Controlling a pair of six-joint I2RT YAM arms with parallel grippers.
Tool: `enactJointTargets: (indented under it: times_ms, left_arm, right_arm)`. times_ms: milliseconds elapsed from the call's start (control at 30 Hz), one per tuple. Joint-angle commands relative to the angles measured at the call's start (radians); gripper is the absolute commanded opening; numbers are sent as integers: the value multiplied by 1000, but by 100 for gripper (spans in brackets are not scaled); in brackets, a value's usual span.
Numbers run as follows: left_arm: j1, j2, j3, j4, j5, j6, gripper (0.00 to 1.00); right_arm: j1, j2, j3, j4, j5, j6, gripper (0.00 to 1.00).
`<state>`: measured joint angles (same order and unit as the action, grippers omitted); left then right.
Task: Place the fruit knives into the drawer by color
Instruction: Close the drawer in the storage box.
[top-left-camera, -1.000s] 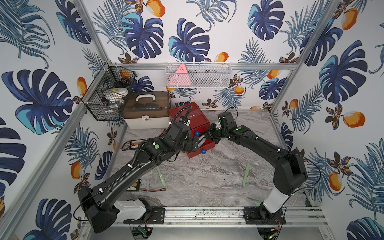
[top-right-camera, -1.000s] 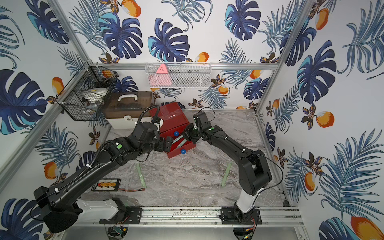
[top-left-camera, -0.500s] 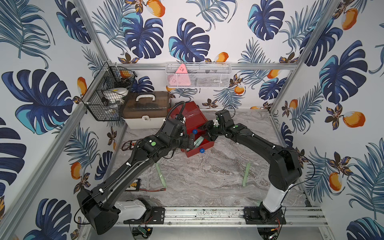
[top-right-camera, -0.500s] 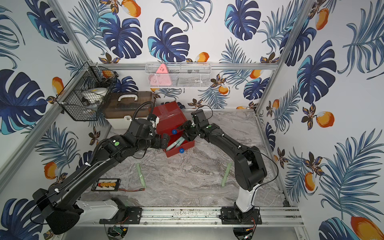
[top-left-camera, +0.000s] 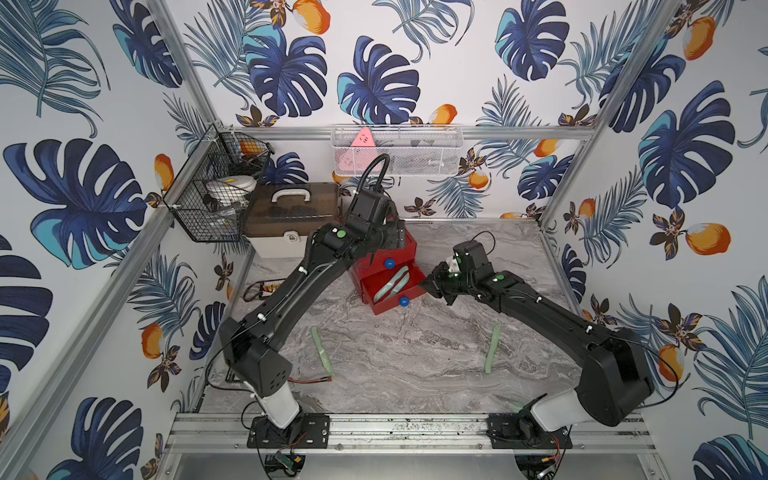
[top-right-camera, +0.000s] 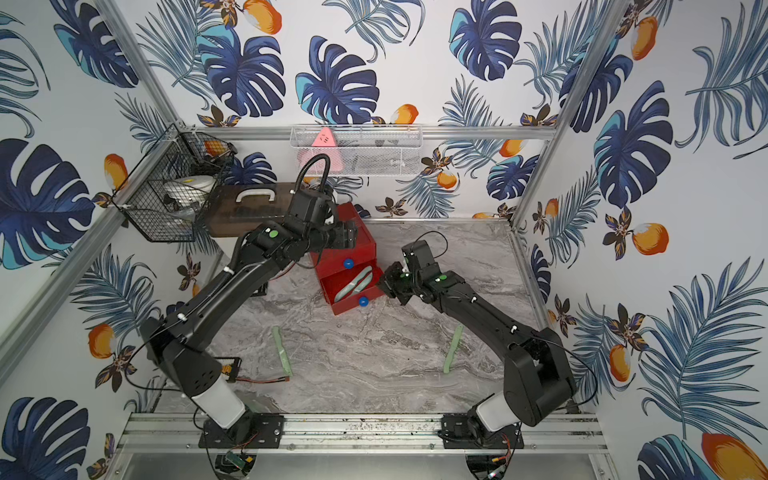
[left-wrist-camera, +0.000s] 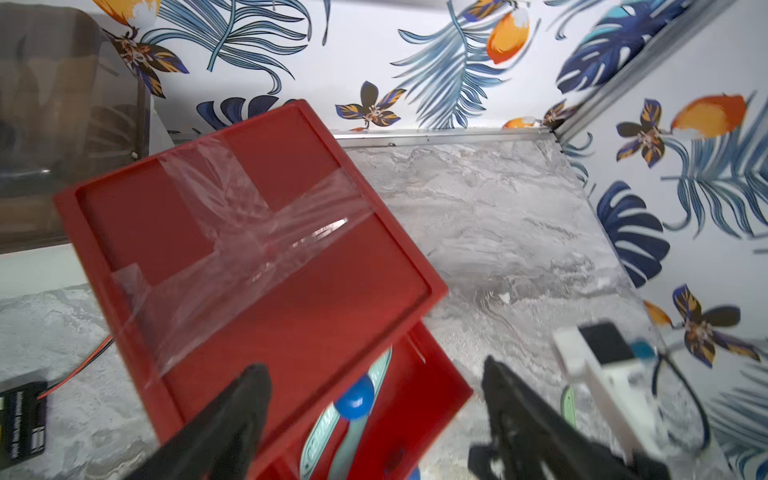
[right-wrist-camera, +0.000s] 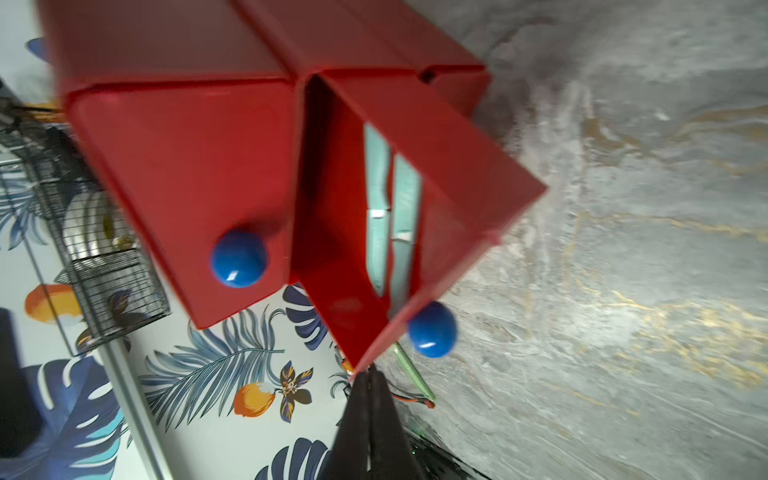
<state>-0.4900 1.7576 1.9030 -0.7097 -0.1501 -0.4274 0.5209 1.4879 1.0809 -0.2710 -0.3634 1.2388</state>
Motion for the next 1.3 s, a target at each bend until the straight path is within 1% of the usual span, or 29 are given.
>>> enactJointTargets:
  times_ms: [0,33,100,200,333,500,667,1033,1167,1267]
  left_arm:
    - [52,107,94,-12,27,-69,10]
    - [67,137,119,-12,36,-80,0]
    - [97,199,164,-8,59,-85,0]
    - [128,261,195,-21,72,-83,0]
    - [162,293,148,-23,100,-93,0]
    - [177,277,33,3,119,-88,0]
    - [179,254,-46,18,123,-67,0]
    - [180,220,-110,24,119,-42,0]
    - [188,213,-122,23,119,-40,0]
    - [192,207,-131,28,122,-40,0]
  right_arm:
    - [-11,-10,-44,20,9,7,0]
    - [-16,-5,-51,24,6,6,0]
    - [-22,13,-58,36,-3,3,0]
    - [-28,50,-55,51,-17,1,0]
    - [-29,106,-36,87,-38,5,0]
    - [-30,186,1,157,-56,22,0]
    - [-27,283,97,210,-75,31,0]
    - [-25,466,239,381,-95,87,0]
    - [-25,504,245,476,-121,119,0]
    - [-14,473,177,543,-105,136,0]
